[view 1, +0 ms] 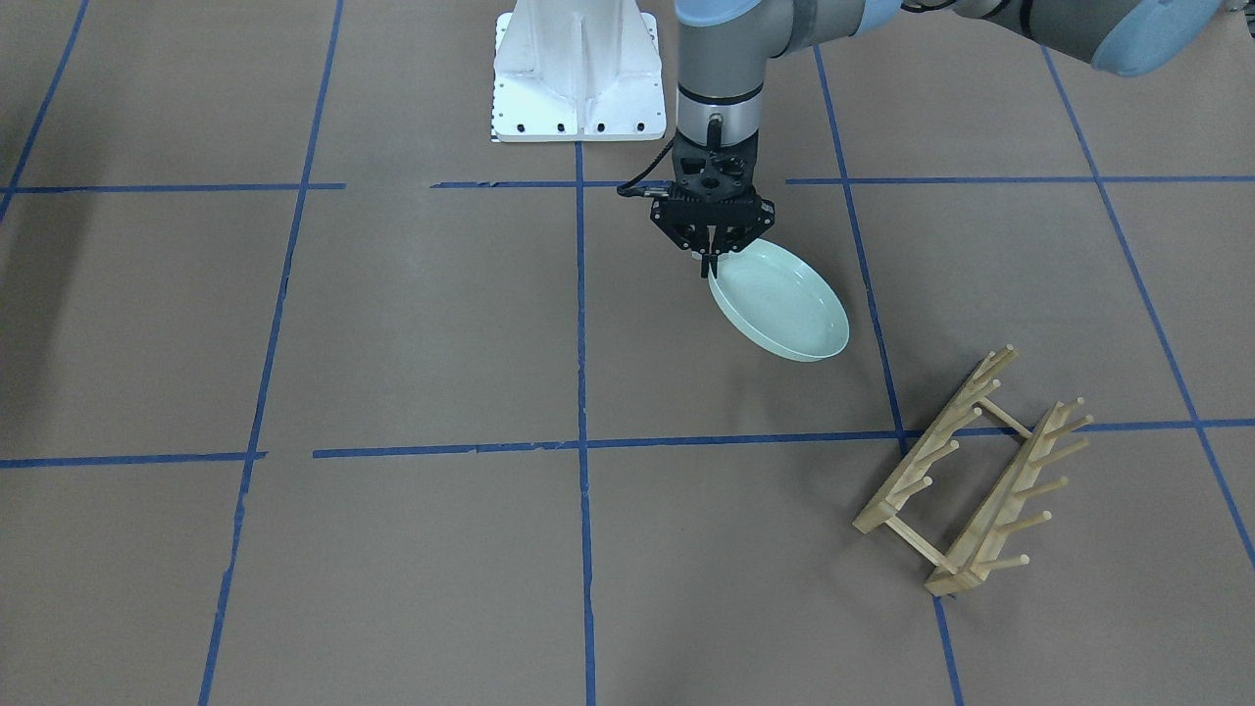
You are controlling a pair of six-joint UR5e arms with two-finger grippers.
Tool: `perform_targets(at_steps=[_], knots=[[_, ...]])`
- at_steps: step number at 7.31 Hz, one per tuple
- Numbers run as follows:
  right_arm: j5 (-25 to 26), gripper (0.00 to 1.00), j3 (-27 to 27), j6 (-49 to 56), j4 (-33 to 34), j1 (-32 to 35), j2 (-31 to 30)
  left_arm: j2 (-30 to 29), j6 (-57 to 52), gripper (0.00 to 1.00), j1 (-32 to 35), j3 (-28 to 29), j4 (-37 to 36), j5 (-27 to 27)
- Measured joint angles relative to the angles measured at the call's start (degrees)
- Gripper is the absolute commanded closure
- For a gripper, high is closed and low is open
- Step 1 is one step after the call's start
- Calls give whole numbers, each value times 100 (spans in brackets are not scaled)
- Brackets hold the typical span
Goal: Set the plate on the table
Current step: 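Carry the plate toward the robot and lower it flat onto the table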
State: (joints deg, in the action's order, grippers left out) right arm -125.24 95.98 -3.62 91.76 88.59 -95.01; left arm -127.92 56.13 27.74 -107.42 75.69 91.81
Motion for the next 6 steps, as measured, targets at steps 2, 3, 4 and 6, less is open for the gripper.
perform_targets(at_steps=[2, 3, 4, 6], knots=[[0, 0, 0, 0, 0, 0, 0, -41, -304, 100, -516, 254, -265, -806], [0, 0, 0, -2, 0, 0, 0, -67, -562, 100, -639, 291, -402, -1091], [0, 0, 0, 0, 0, 0, 0, -70, -744, 100, -740, 354, -468, -1395], [0, 0, 0, 2, 0, -2, 0, -69, -872, 1, -884, 506, -506, -1872]])
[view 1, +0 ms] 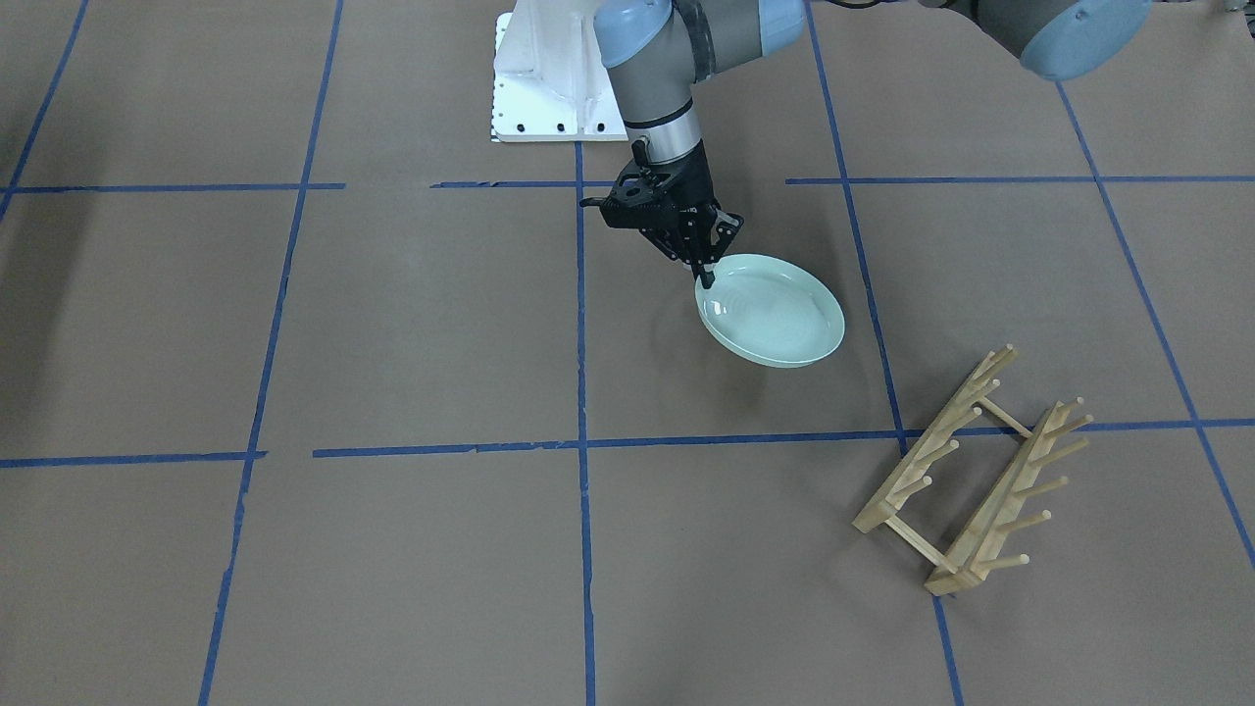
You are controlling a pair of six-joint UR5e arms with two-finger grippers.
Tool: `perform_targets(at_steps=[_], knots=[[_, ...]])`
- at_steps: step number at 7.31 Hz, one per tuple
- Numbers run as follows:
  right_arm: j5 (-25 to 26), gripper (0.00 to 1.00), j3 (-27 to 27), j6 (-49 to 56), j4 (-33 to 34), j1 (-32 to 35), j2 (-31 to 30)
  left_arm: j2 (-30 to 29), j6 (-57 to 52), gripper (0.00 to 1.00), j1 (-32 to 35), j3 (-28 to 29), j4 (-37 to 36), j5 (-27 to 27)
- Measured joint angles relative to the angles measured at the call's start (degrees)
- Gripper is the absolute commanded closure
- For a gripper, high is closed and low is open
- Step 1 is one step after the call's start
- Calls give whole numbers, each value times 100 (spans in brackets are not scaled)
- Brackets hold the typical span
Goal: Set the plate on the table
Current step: 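Carry the plate toward the robot and lower it flat onto the table, then open the left gripper and withdraw it away from the plate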
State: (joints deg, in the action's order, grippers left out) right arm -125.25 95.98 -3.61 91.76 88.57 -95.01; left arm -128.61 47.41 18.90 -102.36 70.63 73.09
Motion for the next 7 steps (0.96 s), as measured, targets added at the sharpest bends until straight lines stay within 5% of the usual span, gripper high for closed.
perform_targets(at_steps=[7], knots=[[0, 0, 0, 0, 0, 3, 0, 18, 23, 0, 280, -395, 298, 64]])
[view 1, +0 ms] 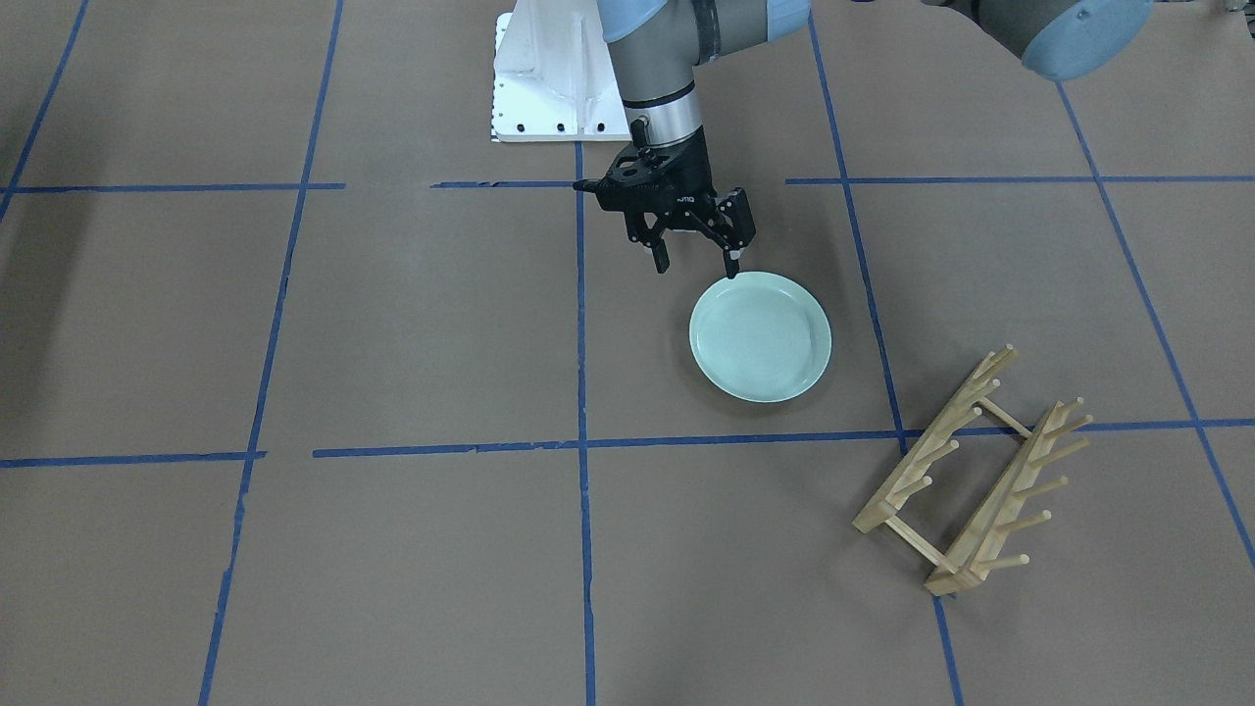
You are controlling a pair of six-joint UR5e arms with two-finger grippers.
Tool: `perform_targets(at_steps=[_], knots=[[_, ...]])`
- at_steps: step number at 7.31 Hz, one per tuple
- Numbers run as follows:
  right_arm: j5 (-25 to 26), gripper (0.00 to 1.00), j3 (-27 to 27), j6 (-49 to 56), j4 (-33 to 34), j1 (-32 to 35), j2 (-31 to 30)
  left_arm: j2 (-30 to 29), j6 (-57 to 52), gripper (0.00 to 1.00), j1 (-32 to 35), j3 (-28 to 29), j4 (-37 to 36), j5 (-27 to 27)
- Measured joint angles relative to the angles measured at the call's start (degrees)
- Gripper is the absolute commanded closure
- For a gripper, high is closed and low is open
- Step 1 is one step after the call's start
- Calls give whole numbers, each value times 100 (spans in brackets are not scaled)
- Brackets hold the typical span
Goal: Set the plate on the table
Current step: 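Open the left gripper and withdraw it away from the plate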
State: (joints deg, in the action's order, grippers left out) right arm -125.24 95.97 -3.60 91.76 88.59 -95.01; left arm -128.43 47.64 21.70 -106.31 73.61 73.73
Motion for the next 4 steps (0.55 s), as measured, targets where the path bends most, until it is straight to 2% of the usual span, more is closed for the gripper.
perform_targets(at_steps=[1, 4], knots=[[0, 0, 0, 0, 0, 0, 0, 27, 0, 0, 460, -116, 270, 400], [0, 0, 0, 0, 0, 0, 0, 339, -549, 0, 2681, -232, 979, 2853]])
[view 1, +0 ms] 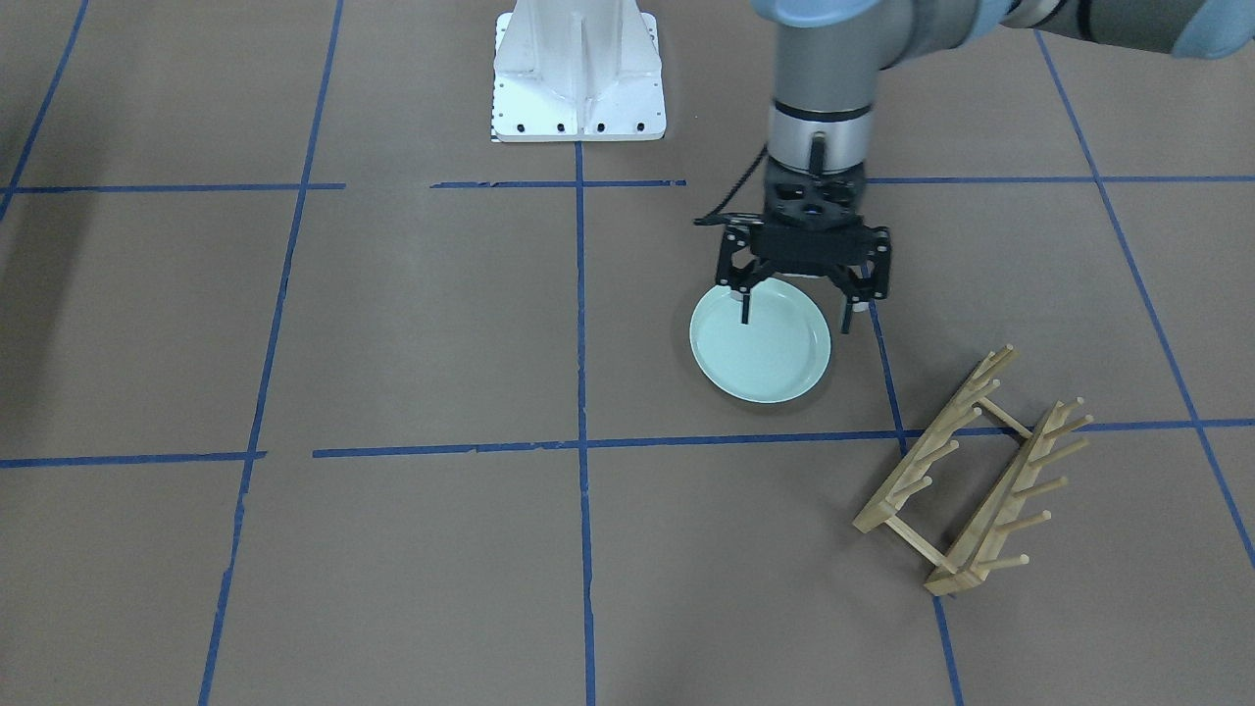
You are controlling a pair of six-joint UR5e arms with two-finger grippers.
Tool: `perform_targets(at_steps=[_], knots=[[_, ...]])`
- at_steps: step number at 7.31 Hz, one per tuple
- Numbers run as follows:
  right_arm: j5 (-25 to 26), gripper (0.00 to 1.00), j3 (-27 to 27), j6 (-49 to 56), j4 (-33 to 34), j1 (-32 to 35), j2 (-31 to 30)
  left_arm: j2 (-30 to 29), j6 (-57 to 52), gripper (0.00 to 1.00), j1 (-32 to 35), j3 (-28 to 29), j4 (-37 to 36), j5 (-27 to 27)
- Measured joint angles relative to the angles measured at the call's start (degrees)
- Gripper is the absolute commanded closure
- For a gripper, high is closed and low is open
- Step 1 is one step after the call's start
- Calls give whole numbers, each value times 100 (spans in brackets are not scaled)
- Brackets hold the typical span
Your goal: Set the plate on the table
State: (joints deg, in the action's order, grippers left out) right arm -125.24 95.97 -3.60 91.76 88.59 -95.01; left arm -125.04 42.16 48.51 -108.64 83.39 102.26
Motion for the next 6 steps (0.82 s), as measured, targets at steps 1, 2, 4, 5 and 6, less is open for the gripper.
perform_targets(at_steps=[1, 2, 4, 5, 6], knots=[[0, 0, 0, 0, 0, 0, 0, 221, -593, 0, 746, 16, 103, 622], [0, 0, 0, 0, 0, 0, 0, 482, -1289, 0, 1452, 63, 147, 1124], [0, 0, 0, 0, 0, -1, 0, 1127, -2621, 0, 2560, 237, 160, 1834], [0, 0, 0, -2, 0, -2, 0, 1576, -3131, 0, 2906, 315, 177, 2001], [0, 0, 0, -4, 0, -2, 0, 2016, -3606, 0, 3155, 420, 226, 2094]])
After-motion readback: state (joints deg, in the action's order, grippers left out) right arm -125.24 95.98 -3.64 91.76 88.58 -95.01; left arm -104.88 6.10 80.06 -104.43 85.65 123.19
